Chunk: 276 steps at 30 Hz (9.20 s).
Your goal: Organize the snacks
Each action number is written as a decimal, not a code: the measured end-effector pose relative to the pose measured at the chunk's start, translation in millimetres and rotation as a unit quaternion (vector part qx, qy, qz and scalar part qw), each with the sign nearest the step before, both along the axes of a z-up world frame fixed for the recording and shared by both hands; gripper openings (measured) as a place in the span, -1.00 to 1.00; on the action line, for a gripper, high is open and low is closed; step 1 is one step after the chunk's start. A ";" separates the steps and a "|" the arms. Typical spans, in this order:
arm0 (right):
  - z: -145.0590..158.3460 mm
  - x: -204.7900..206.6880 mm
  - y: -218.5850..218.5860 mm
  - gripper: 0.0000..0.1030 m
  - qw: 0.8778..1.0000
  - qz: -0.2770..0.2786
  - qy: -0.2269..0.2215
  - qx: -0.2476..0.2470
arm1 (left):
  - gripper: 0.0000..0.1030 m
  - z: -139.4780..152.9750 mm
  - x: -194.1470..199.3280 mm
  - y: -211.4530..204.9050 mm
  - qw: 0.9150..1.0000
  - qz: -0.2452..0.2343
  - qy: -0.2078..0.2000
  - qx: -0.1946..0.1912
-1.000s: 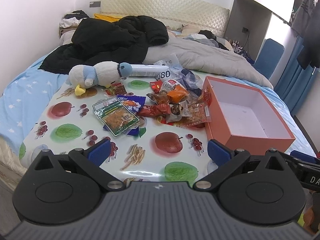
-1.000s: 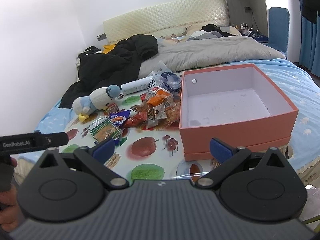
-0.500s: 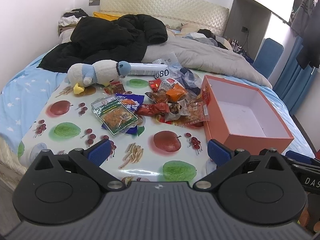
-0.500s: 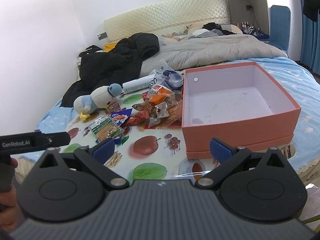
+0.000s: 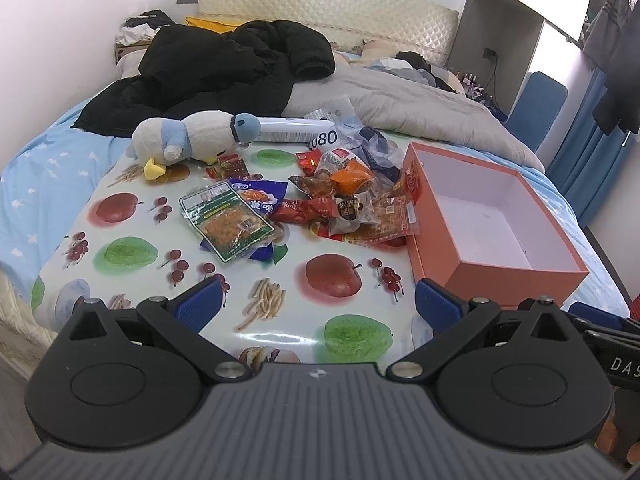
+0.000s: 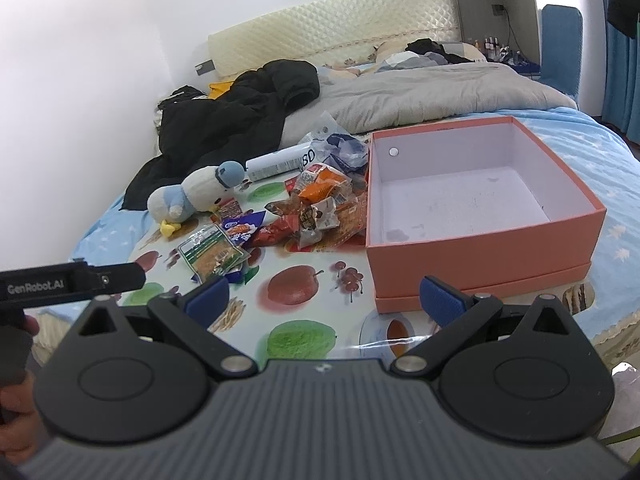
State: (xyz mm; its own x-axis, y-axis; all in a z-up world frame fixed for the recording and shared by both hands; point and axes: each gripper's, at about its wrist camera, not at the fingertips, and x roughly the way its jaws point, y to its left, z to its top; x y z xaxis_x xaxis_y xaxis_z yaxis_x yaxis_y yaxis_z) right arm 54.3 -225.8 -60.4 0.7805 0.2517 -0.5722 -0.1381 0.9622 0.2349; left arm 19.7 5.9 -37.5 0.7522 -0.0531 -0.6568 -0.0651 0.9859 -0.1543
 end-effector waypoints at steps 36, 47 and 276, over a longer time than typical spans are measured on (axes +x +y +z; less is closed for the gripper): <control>-22.7 0.7 -4.1 1.00 1.000 -0.003 0.008 0.011 | 1.00 -43.9 23.5 13.6 0.999 0.005 0.045 -0.008; -32.3 8.0 14.6 0.71 0.999 0.032 -0.013 -0.032 | 1.00 -66.1 38.7 21.8 0.998 0.006 0.059 0.011; -12.0 91.4 -31.0 -0.06 0.995 -0.043 -0.057 -0.069 | -0.91 13.7 149.3 -57.0 0.993 -0.086 -0.056 -0.050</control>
